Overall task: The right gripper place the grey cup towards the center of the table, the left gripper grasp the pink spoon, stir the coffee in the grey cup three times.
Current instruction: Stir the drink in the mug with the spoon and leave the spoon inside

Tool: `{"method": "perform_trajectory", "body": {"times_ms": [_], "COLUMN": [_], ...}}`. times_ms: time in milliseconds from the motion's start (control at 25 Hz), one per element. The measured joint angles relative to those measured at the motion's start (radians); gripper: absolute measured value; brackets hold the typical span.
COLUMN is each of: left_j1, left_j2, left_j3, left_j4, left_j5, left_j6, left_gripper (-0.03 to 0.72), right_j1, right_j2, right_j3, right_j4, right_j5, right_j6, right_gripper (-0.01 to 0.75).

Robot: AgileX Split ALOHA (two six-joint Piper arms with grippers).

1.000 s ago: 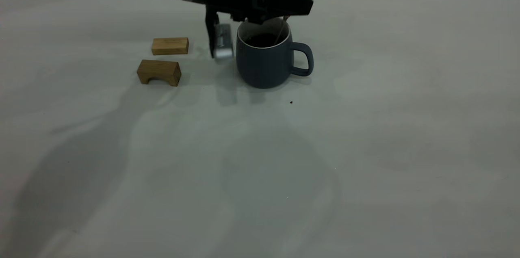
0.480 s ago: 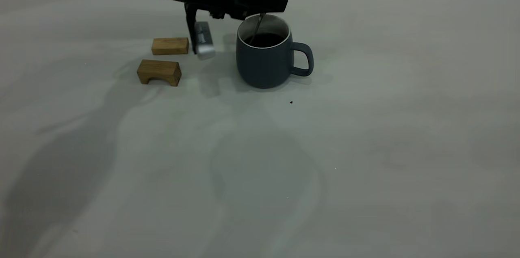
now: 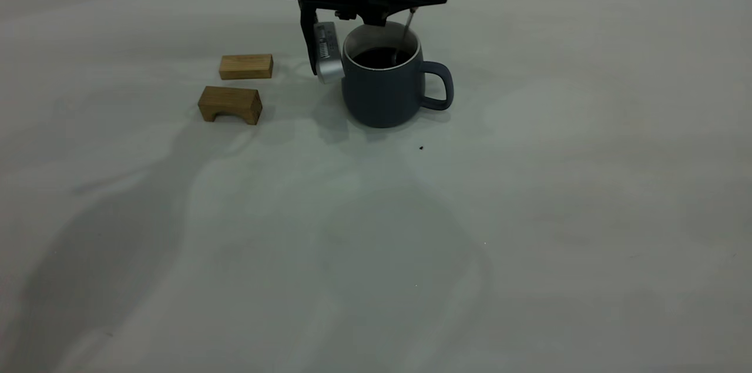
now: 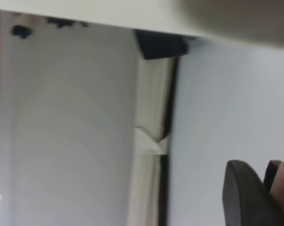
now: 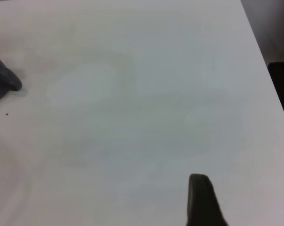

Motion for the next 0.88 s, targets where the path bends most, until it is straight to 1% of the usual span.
{"method": "perform_trajectory", "body": {"times_ms": [200, 400, 560, 680, 880], "left_j1": [0.002, 0.044, 0.062, 0.062, 0.018], "left_j2": [0.000, 0.000, 0.000, 0.000, 0.000], "left_j3": [0.000, 0.000, 0.000, 0.000, 0.000], "left_j4": [0.100, 0.145, 0.139, 0.096, 0.007], "left_j5": [0.044, 0.053, 0.002, -0.042, -0.092], "left_j6": [-0.064, -0.116, -0.117, -0.118, -0.074], "left_gripper": [0.119, 0.119, 0.119, 0.119, 0.119], "right_j1": [0.000, 0.000, 0.000, 0.000, 0.000], "right_j2": [0.000, 0.000, 0.000, 0.000, 0.000], "right_j3": [0.000, 0.000, 0.000, 0.000, 0.000], "right_j4": [0.000, 0.000, 0.000, 0.000, 0.000], "right_j5": [0.000, 0.000, 0.000, 0.000, 0.000], "right_j6": [0.000, 0.000, 0.000, 0.000, 0.000], "right_gripper": [0.491, 0.491, 0.491, 0.491, 0.491]}}
